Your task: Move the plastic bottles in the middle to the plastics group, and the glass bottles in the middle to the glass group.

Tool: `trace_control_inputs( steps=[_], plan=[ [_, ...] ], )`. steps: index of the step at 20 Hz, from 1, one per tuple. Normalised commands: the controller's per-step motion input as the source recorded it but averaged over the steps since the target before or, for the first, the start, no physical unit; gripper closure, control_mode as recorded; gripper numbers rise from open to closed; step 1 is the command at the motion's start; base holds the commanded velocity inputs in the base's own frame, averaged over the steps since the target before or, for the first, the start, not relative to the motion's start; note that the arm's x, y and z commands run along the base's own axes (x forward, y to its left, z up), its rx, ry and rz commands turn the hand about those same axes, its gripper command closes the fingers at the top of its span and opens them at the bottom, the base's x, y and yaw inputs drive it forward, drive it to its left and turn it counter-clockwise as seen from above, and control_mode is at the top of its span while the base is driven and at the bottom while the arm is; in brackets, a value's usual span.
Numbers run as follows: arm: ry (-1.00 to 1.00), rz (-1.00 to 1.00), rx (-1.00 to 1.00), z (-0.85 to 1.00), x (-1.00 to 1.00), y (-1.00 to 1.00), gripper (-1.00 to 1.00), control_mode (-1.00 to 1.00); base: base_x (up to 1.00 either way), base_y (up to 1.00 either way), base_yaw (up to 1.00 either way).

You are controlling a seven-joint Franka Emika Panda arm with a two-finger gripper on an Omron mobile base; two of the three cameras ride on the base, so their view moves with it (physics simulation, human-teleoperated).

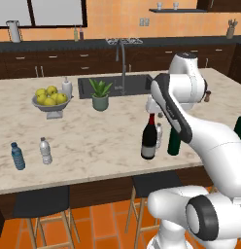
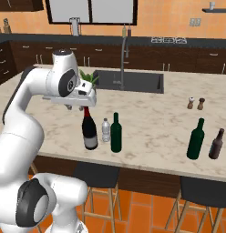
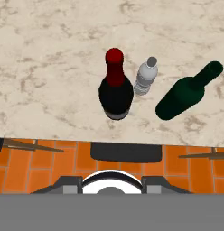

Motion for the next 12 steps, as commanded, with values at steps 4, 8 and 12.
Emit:
trace_control_inputs(
  steps=[4,8,12],
  plan=[
    [0.00,0.00,0.00,-0.05,0.00,0.00,-1.00,-1.00,0.00,0.00,0.00],
    [-0.04,-0.01,-0.04,-0.08,0.00,0.23,-1.00,-1.00,0.00,0.00,0.00],
    [-0.12,0.00,0.00,0.00,0.00,0.00,-1.00,-1.00,0.00,0.00,0.00]
  ],
)
